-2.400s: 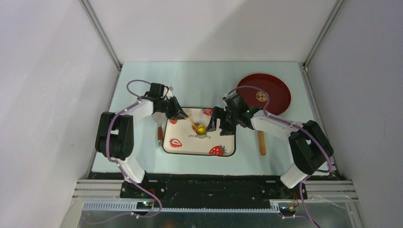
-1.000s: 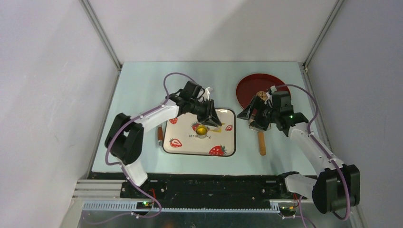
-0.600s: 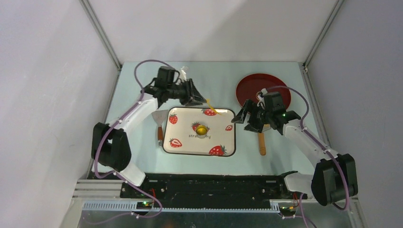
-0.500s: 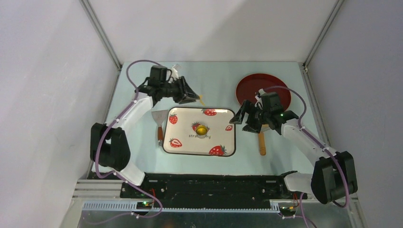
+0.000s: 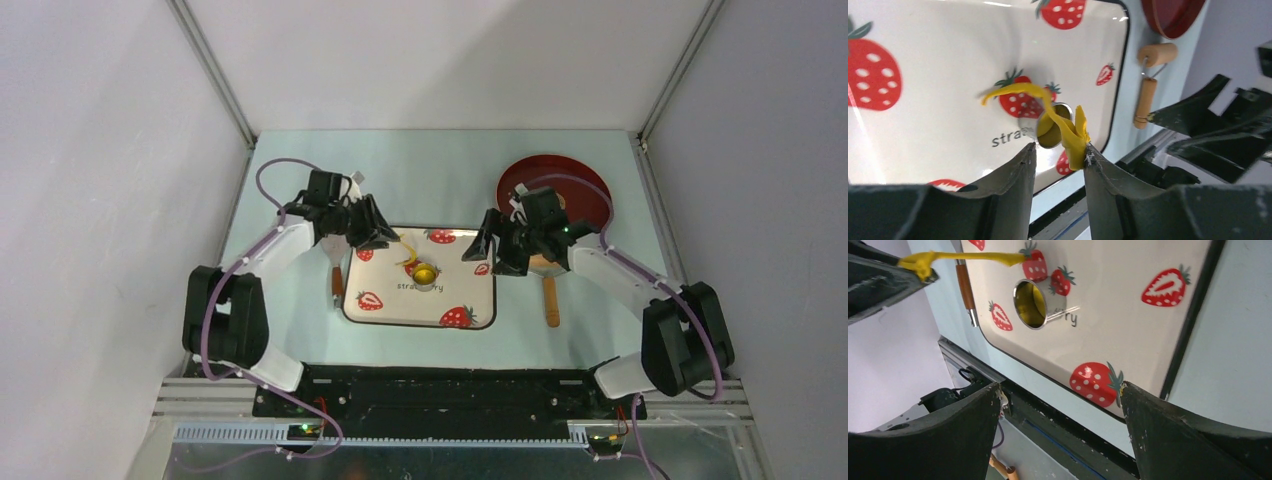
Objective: Roll out the dumpling wrappers from the dough
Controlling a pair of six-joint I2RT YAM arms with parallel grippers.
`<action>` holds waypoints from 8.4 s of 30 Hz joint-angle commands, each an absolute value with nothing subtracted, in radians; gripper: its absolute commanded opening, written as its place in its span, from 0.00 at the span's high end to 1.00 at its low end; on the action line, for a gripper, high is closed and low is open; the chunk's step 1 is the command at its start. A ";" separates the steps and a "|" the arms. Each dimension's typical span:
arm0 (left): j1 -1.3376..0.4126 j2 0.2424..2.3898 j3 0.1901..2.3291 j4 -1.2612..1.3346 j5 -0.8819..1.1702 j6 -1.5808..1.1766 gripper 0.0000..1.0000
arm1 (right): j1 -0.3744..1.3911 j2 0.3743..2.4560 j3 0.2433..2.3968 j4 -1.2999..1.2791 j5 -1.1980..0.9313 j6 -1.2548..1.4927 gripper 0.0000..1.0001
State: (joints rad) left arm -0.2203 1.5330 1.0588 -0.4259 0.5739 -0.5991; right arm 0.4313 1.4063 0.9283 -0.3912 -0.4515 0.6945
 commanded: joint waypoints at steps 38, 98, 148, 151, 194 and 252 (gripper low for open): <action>-0.198 1.546 1.079 -0.614 0.202 -0.376 0.03 | 0.635 1.872 1.493 -0.312 -0.545 0.786 0.06; 0.027 1.472 0.972 -0.615 0.741 -0.613 0.02 | 0.953 2.014 1.444 0.115 0.412 0.477 0.57; -0.171 1.129 0.857 -0.234 0.636 0.635 0.01 | 0.636 1.876 1.182 0.572 -0.881 1.162 0.27; -0.198 1.142 0.864 -0.224 0.601 0.641 0.00 | 0.654 1.915 1.229 0.506 -0.885 1.130 0.27; -0.204 1.060 0.848 -0.212 0.466 0.630 0.00 | 0.724 2.215 1.738 -0.315 -0.677 0.640 0.29; -0.344 1.545 1.023 -0.420 0.445 -0.557 0.40 | 0.613 1.895 1.367 -0.526 -0.466 0.526 0.29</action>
